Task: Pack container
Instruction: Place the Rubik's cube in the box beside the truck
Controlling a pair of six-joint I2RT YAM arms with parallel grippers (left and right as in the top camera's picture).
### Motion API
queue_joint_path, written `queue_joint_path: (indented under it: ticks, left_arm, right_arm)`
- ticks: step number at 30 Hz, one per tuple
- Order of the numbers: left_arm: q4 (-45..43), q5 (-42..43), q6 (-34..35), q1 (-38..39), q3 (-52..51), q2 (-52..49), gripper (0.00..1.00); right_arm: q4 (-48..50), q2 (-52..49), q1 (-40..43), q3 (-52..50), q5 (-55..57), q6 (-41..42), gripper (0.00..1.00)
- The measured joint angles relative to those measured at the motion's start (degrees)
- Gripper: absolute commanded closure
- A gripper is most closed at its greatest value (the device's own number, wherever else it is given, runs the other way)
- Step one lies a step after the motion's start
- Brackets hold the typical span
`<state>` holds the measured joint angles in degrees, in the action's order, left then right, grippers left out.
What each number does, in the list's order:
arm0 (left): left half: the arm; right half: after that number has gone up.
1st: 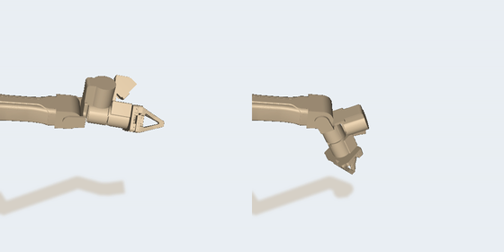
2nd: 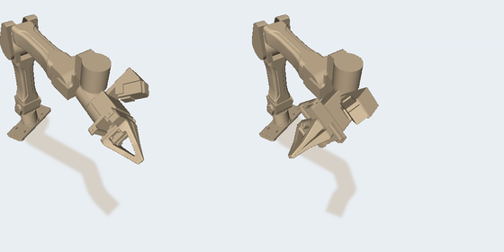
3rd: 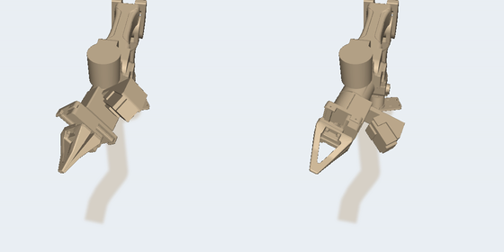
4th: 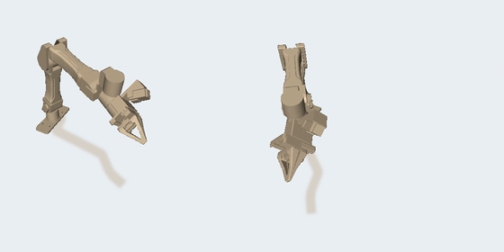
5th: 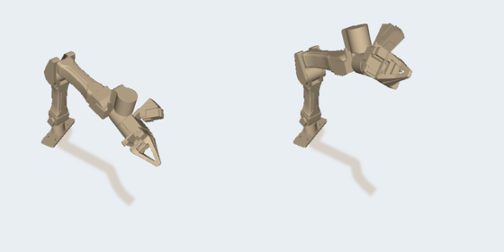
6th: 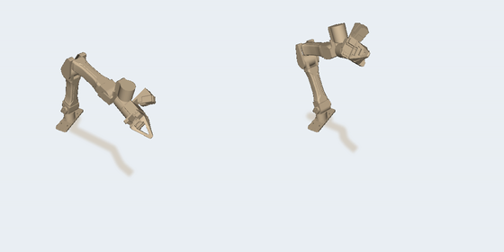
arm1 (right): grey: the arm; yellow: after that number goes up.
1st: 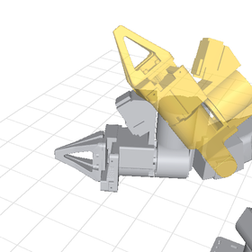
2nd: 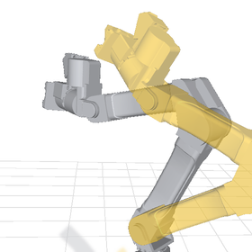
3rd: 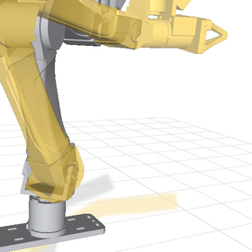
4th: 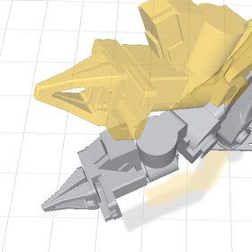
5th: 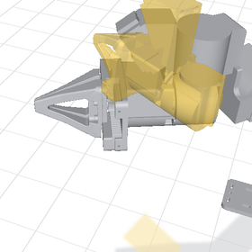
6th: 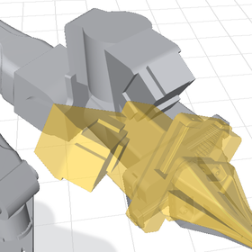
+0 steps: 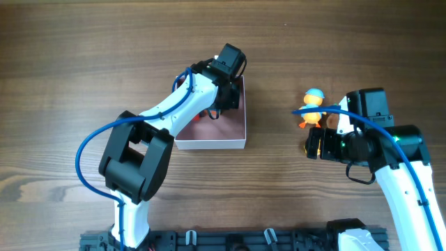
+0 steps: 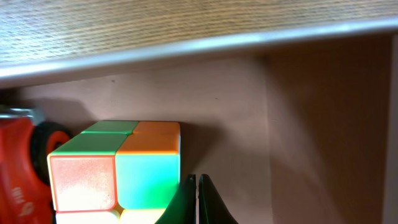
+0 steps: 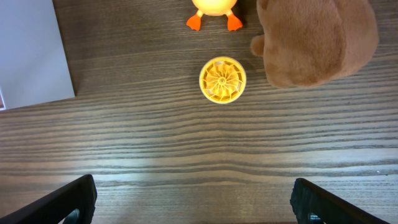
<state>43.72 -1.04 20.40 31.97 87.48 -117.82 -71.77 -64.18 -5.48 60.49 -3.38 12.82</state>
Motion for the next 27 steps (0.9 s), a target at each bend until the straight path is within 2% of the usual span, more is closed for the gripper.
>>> queue_joint_path:
  ticks: [8, 16, 21, 23, 24, 27]
  left_arm:
    - [-0.02, -2.84, 0.0, 0.0, 0.0, -0.04, 0.94]
    - [-0.04, -3.65, -0.02, 0.0, 0.0, -0.04, 0.85]
    - [0.0, -3.69, -0.07, 0.0, 0.42, -0.02, 0.73]
    - [0.15, -3.87, -0.17, 0.0, 0.66, 0.9, 0.64]
    - [0.33, -3.87, -0.13, 0.0, 0.66, 1.75, 0.64]
    - [2.73, -4.55, -0.39, -0.04, 0.68, 7.48, 0.47]
  right_arm:
    - [0.0, 0.0, 0.0, 0.0, 0.0, 0.0, 0.0]
    - [0.0, 0.0, 0.0, 0.0, 0.0, 0.0, 0.0]
    - [0.0, 0.0, 0.0, 0.0, 0.0, 0.0, 0.0]
    - [0.0, 0.0, 0.0, 0.0, 0.0, 0.0, 0.0]
    - [0.0, 0.0, 0.0, 0.0, 0.0, 0.0, 0.0]
    - [0.0, 0.0, 0.0, 0.0, 0.0, 0.0, 0.0]
